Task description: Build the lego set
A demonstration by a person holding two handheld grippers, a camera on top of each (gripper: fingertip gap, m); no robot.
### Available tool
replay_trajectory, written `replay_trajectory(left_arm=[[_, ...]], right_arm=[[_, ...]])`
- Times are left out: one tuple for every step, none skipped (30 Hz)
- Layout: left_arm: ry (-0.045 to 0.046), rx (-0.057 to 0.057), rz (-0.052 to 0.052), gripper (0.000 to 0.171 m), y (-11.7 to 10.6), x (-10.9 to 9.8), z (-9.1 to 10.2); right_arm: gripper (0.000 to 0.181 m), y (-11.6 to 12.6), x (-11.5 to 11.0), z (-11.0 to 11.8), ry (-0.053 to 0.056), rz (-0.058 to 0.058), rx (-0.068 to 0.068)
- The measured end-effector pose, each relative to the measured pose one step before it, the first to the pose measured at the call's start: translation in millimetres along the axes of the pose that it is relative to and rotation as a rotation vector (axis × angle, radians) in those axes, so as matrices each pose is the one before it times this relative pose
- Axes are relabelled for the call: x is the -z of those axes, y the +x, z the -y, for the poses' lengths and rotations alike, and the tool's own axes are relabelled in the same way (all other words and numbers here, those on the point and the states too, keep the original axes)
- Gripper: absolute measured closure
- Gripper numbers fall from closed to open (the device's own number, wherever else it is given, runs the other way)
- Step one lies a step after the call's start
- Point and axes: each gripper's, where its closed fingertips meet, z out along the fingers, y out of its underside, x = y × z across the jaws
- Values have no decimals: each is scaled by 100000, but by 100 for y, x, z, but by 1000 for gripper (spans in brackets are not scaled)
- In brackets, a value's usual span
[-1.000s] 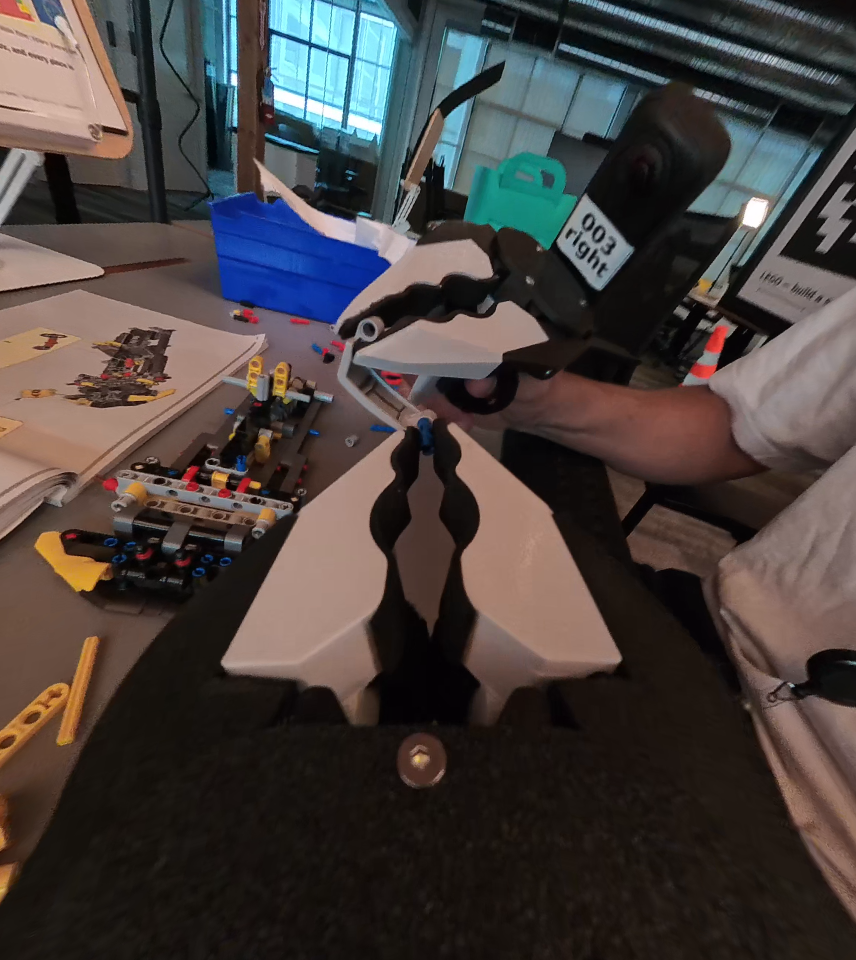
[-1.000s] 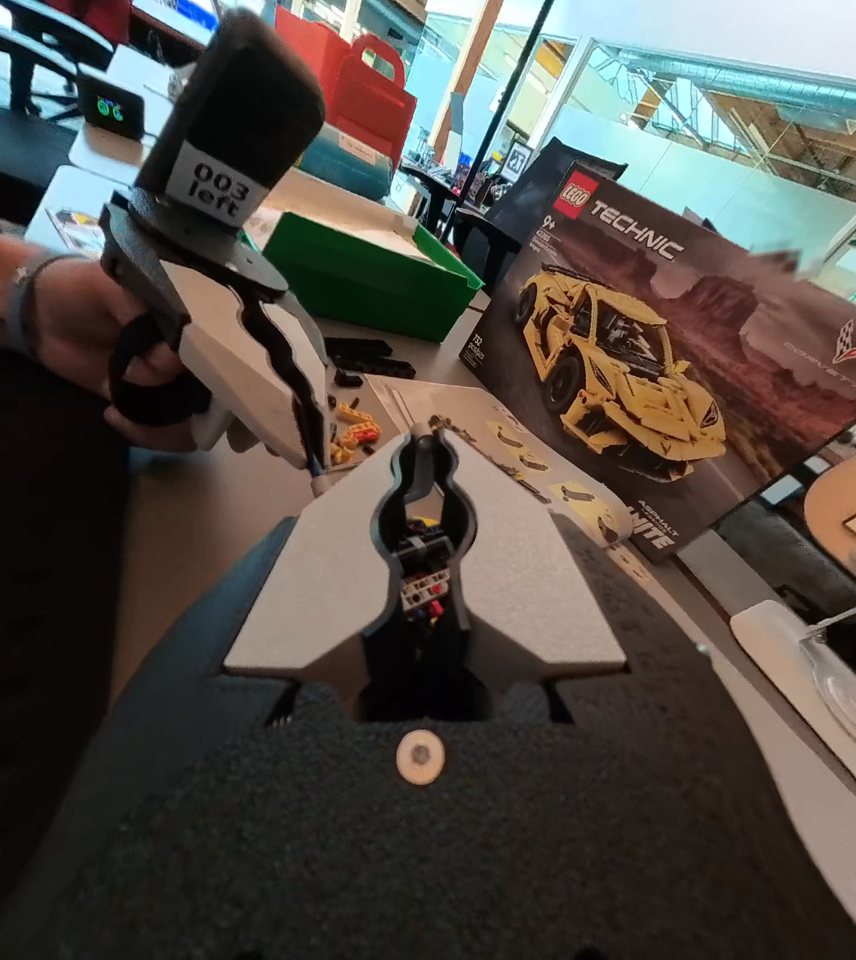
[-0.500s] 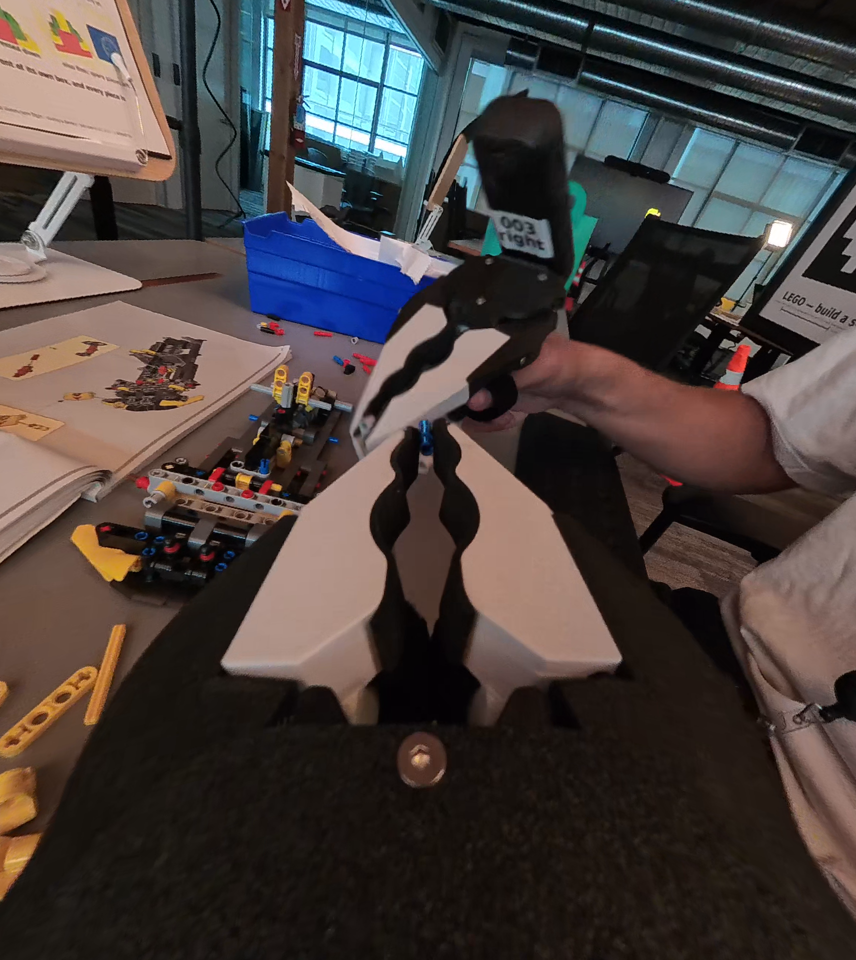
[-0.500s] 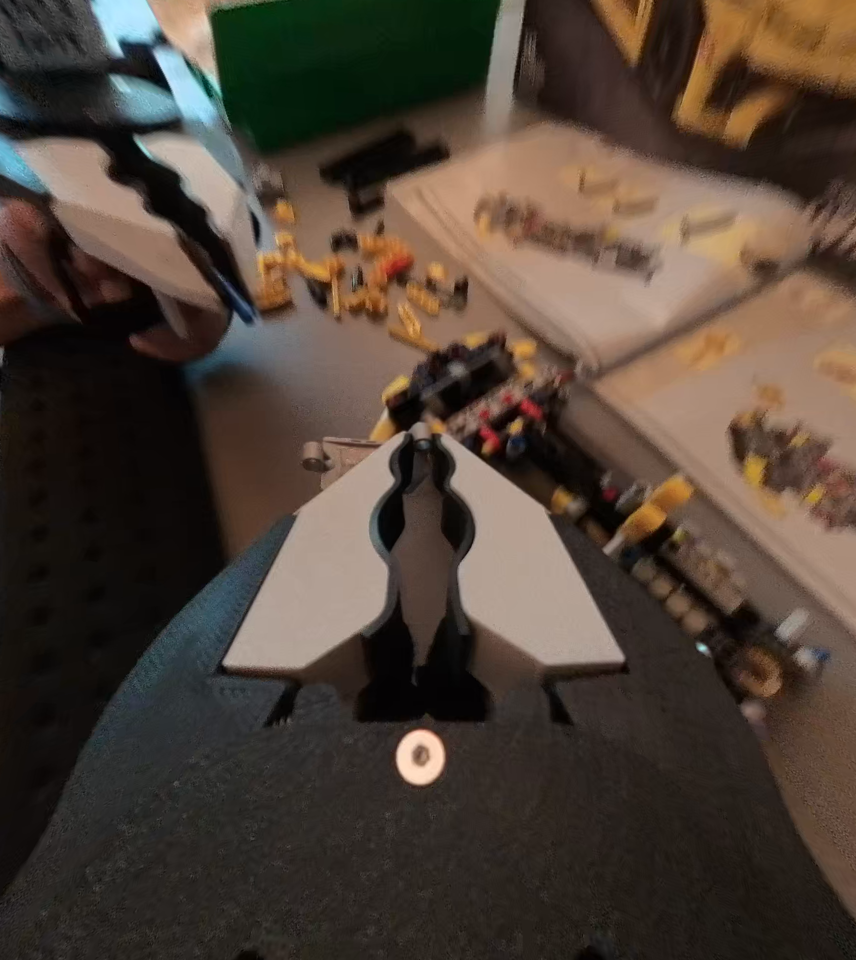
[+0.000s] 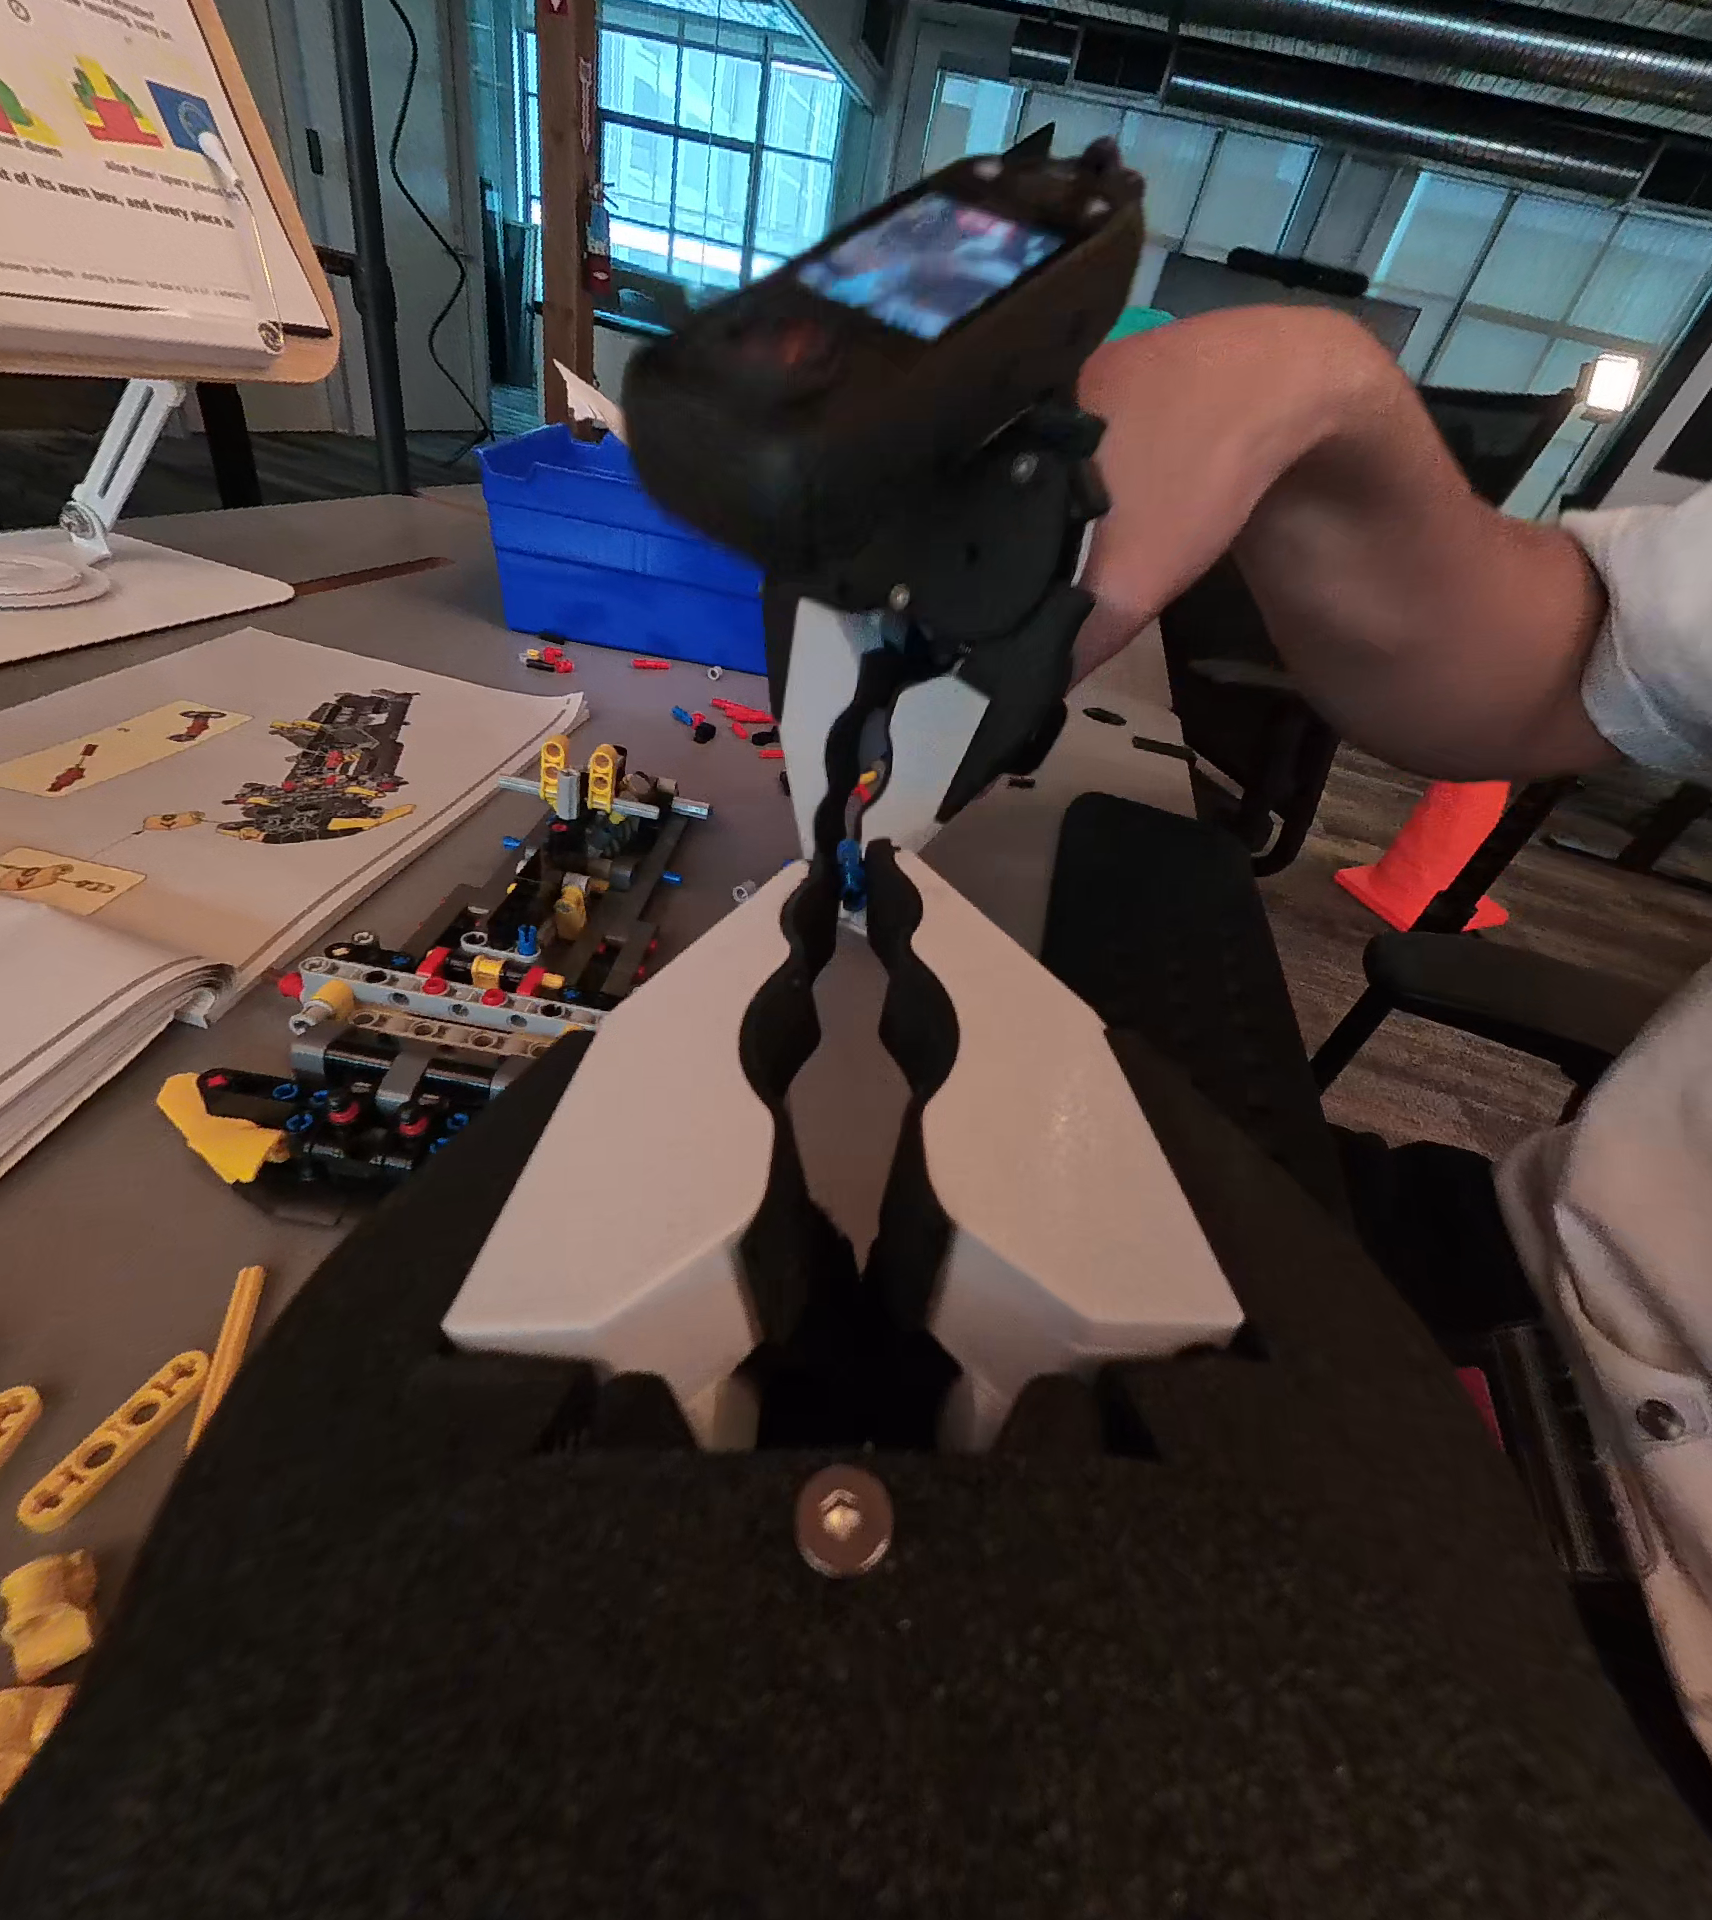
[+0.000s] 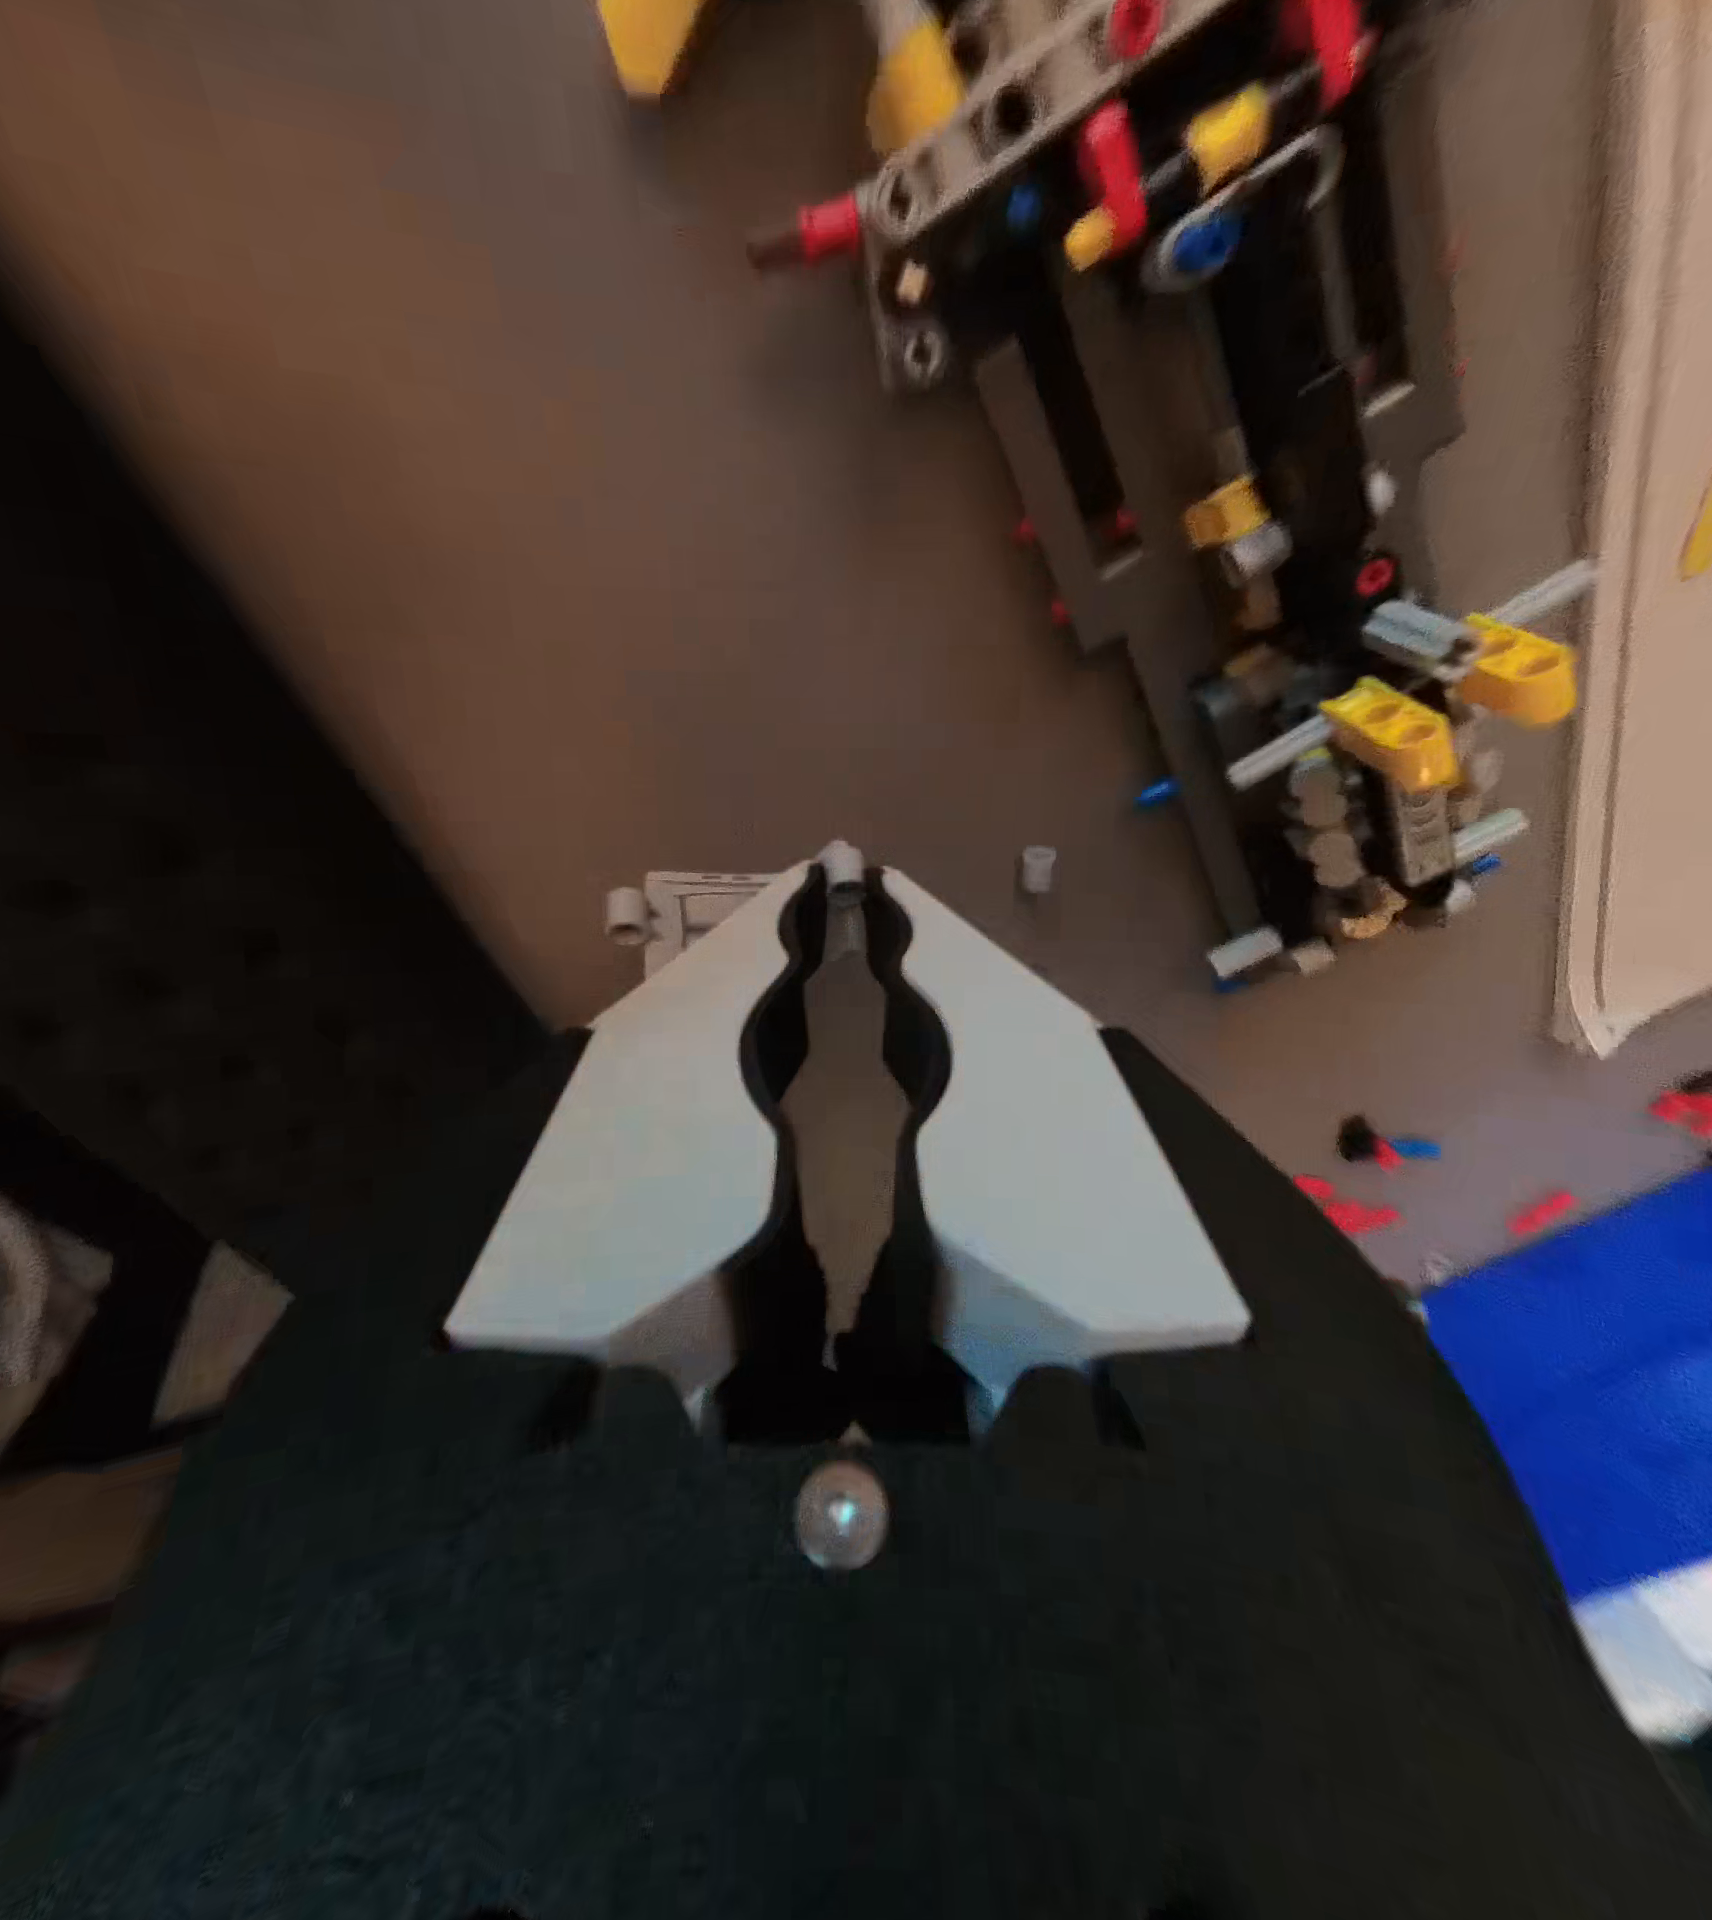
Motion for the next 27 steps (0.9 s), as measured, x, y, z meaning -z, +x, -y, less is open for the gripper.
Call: replay_trajectory(left_arm=[[408, -6, 102, 169, -8, 48, 62], [393, -163, 192, 169, -9, 48, 56], [386, -356, 89, 169, 24, 44, 59], [366, -469, -25, 168, 54, 45, 52], [314, -654, -109, 169, 94, 40, 48], [164, -707, -203, 168, 99, 19, 30], [7, -664, -108, 168, 94, 2, -11], [-70, -537, -75, 168, 60, -5, -4], [-105, -334, -147, 168, 56, -11, -14], [-81, -152, -126, 168, 33, -8, -15], [-2, -137, -164, 168, 46, -5, 5], [38, -162, -13, 168, 17, 6, 1], [37, -100, -2, 168, 11, 10, 2], [42, -70, 29, 168, 6, 2, 14], [94, -49, 59, 168, -2, 11, 11], [101, 30, 72, 168, -9, 15, 3], [97, 80, 55, 169, -15, 11, 15], [65, 54, -27, 169, -3, 0, 1], [-55, 32, -104, 169, 12, -5, -7], [-293, 103, -245, 169, 20, -38, -56], [-478, 114, -246, 169, 30, -51, -72], [-435, 6, -166, 169, 10, -55, -76], [-201, -101, -69, 169, 19, -18, -29], [-3, -51, -29, 169, 11, -4, 8], [50, 166, -38, 170, -15, 1, 2], [4, 279, -81, 169, -15, 1, -2], [-79, 213, -147, 169, 3, -12, -15]], right_arm=[[175, 38, -313, -575, -8243, 197, 1880], [175, 286, -414, -406, -6954, -1044, 857], [175, 54, -443, -238, -5395, 642, 288], [175, -161, -458, -125, -3885, 2214, 69], [175, 46, -480, -35, -2915, 1124, -571], [175, 87, -491, -66, -2521, 889, -1052], [172, 83, -418, -30, -1688, 869, -1262], [170, 46, -136, 34, -526, 897, -1058], [168, 165, 107, 147, 1546, -198, -1117], [166, 103, 178, 342, 2473, -93, -740], [163, -218, 142, 309, 2592, 1537, -418], [157, -293, 133, 71, 1499, 1838, 200], [151, -55, 241, 175, 2800, 274, 900], [148, 101, 440, 193, 4324, -127, 882], [145, 153, 603, 119, 4844, 552, 206], [141, 258, 807, 163, 6270, 779, 57], [137, 350, 974, 257, 7896, 625, 332], [137, 298, 1054, 285, 8349, 1041, 1703], [137, 20, 997, 252, 8092, 1352, 5250], [135, -389, 748, -15, 6660, 1330, 7293], [135, -1268, 362, -236, 4588, 5056, 7011], [136, -1241, -27, -120, 3189, 3890, 6116], [142, -1106, -337, -8, 3399, 2162, 6324], [146, -803, -549, -333, 1212, -314, 7395], [148, -10, -557, -734, -1825, -4865, 6878], [150, 93, -460, -690, -1985, -4602, 5164], [153, -171, -382, -375, -595, -1443, 3083]])
